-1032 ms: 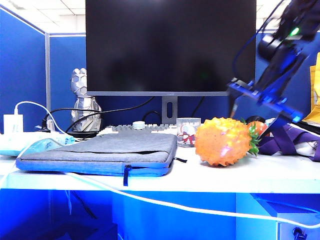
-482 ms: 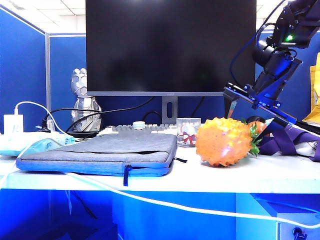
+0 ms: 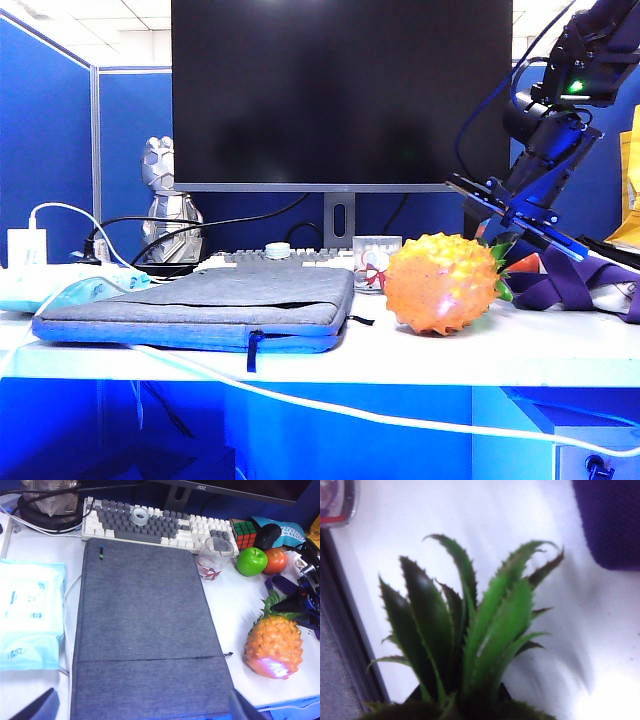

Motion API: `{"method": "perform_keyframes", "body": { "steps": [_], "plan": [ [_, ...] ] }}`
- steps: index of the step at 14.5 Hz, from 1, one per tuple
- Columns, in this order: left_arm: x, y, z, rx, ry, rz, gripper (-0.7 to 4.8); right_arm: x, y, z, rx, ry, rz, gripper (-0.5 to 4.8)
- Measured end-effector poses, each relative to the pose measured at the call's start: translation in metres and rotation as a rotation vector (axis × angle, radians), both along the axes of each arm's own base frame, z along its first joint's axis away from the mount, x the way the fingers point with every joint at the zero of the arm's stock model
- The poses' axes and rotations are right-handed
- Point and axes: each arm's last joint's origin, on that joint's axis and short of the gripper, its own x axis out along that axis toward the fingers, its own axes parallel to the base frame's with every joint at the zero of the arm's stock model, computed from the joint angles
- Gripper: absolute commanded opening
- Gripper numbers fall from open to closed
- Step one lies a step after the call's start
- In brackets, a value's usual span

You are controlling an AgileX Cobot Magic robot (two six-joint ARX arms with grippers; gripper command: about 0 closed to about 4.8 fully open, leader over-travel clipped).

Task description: Pick up the pineapple and place it above the gray bag.

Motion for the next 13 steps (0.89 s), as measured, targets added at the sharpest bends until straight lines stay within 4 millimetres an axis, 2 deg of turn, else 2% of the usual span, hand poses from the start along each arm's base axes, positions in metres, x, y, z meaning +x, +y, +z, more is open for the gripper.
{"method": "perform_keyframes", "body": {
  "steps": [4, 7, 9, 12, 13],
  "plan": [
    [0.000, 0.000, 0.000, 0.000, -0.001, 0.000, 4.79, 0.008, 0.002, 0.004, 0.053, -0.099, 0.034, -0.05],
    [0.000, 0.000, 0.000, 0.000, 0.000, 0.000, 4.79, 0.016, 0.003, 0.021, 0.083, -0.262, 0.036, -0.05],
    [0.000, 0.000, 0.000, 0.000, 0.000, 0.000, 4.79, 0.017, 0.004, 0.042, 0.094, -0.387, 0.043, -0.05],
    [0.001, 0.000, -0.001, 0.001, 0.004, 0.000, 4.79, 0.012, 0.007, 0.091, 0.065, -0.672, 0.106, -0.05],
    [0.001, 0.000, -0.001, 0.001, 0.002, 0.000, 4.79, 0.003, 0.018, 0.111, 0.001, -0.787, 0.186, -0.05]
  ]
}}
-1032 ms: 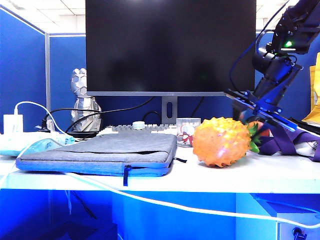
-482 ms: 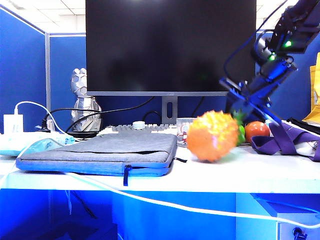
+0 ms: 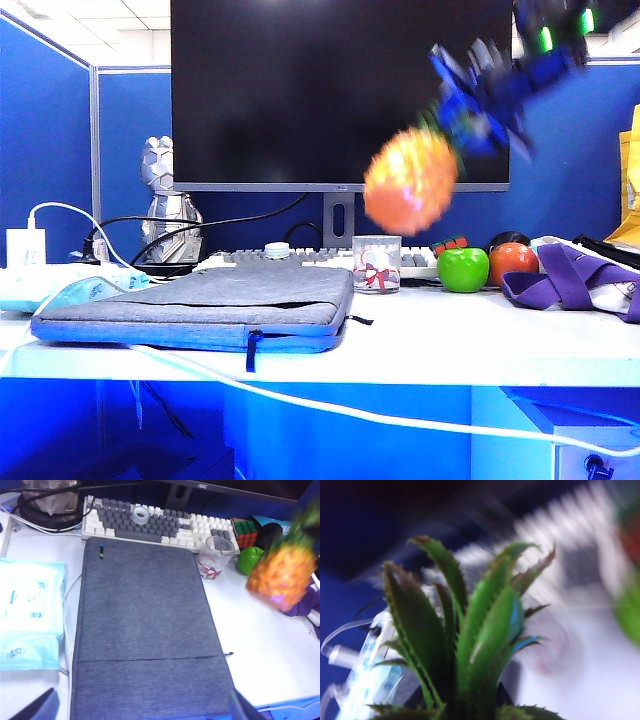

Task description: Pick up the pineapple and place it above the gray bag.

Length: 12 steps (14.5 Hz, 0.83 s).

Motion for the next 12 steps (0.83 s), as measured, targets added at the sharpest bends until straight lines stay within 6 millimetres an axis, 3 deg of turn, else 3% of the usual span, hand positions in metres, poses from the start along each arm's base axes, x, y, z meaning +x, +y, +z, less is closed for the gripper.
{"method": "perform_keyframes", "body": {
  "steps": [3, 5, 6, 8, 10, 12],
  "plan": [
    [0.000, 0.000, 0.001, 0.002, -0.014, -0.001, 4.79, -0.017, 0.046, 0.024, -0.101, -0.185, 0.154, -0.05],
    [0.001, 0.000, 0.002, 0.013, -0.034, -0.006, 4.79, -0.024, 0.080, 0.020, -0.218, -0.254, 0.204, -0.05],
    [0.001, 0.000, 0.002, 0.019, -0.037, -0.010, 4.79, -0.031, 0.105, 0.019, -0.332, -0.352, 0.236, -0.05],
    [0.001, 0.000, 0.002, 0.021, -0.037, -0.010, 4.79, -0.037, 0.147, 0.016, -0.372, -0.534, 0.291, -0.05],
    [0.003, 0.000, 0.001, 0.023, -0.032, -0.011, 4.79, -0.030, 0.166, -0.006, -0.372, -0.563, 0.305, -0.05],
    [0.003, 0.000, 0.001, 0.023, -0.032, -0.013, 4.79, -0.016, 0.178, -0.041, -0.394, -0.558, 0.300, -0.05]
  ]
}}
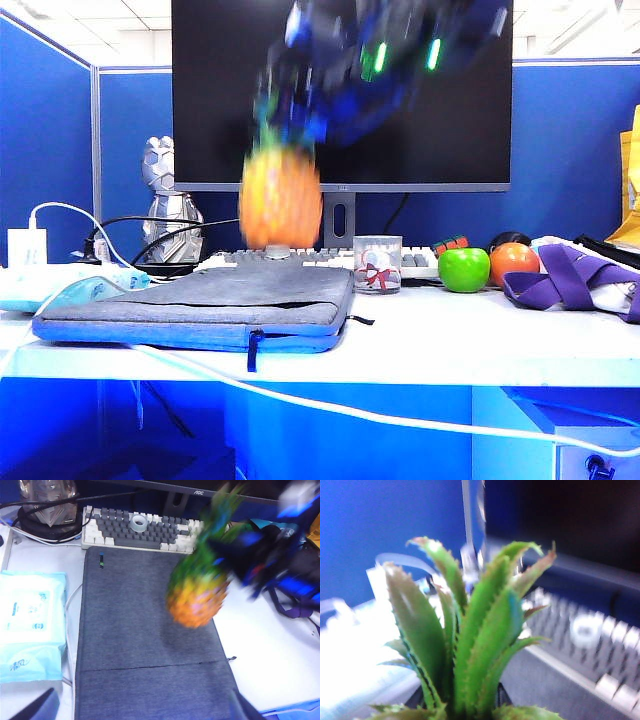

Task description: Pick up the pineapple and place it above the gray bag.

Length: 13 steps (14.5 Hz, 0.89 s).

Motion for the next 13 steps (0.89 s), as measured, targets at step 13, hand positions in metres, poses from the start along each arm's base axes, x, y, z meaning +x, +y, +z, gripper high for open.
{"method": "perform_keyframes", "body": {
  "steps": [13],
  "plan": [
    [0.022, -0.004, -0.010, -0.012, 0.034, -0.039, 4.79, 0.006, 0.045, -0.067, -0.076, -0.268, 0.112, -0.05]
  ]
}}
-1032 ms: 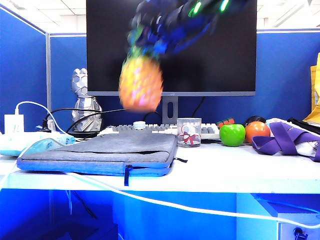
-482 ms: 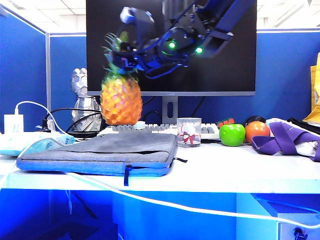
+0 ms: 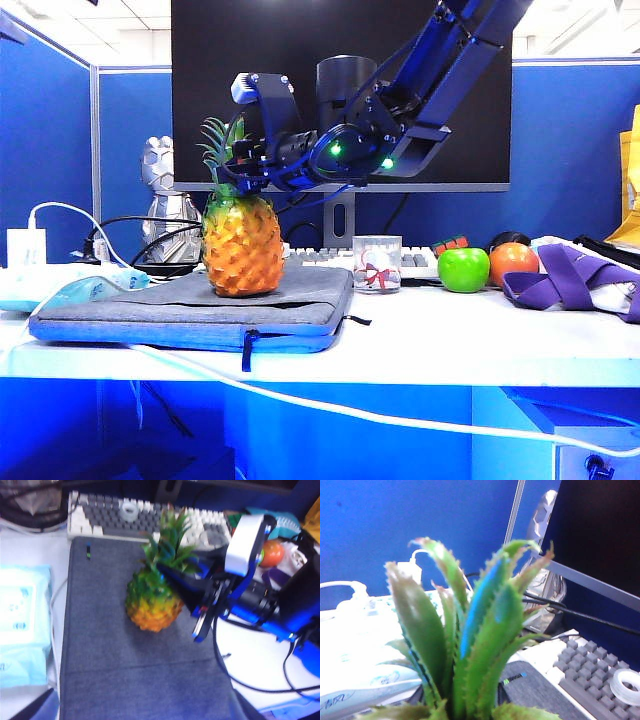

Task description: Pick up the pineapple and place it above the gray bag.

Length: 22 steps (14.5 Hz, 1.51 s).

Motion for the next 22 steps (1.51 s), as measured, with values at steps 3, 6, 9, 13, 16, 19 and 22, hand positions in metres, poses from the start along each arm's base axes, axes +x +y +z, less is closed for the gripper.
{"method": "perform_keyframes", "body": {
  "steps": [3, 6, 9, 13, 16, 19, 22],
  "plan": [
    [0.0002, 0.0000, 0.0005, -0.001, -0.006, 0.000, 4.79, 0.0008, 0.0001, -0.0007, 0.013, -0.010, -0.027, -0.05],
    [0.0005, -0.0001, 0.0012, -0.002, -0.014, 0.000, 4.79, 0.0023, -0.0006, -0.0020, 0.053, 0.015, -0.100, -0.05],
    [0.0005, -0.0001, 0.0012, -0.002, -0.014, 0.000, 4.79, 0.0025, -0.0010, -0.0023, 0.057, 0.021, -0.101, 0.62],
    [0.0004, 0.0000, 0.0010, -0.002, -0.012, 0.000, 4.79, 0.0025, -0.0010, -0.0022, 0.058, 0.021, -0.101, 2.31],
    [0.0004, -0.0001, 0.0010, -0.002, -0.012, 0.000, 4.79, 0.0023, -0.0009, -0.0022, 0.069, 0.032, -0.099, 4.79],
    [0.0002, -0.0006, 0.0011, -0.009, -0.011, -0.018, 4.79, 0.0021, -0.0005, -0.0021, 0.075, 0.038, -0.098, 4.79],
    [0.0002, -0.0007, 0.0011, -0.011, -0.010, -0.022, 4.79, 0.0026, -0.0010, -0.0035, 0.071, 0.053, -0.099, 4.79]
  ]
}}
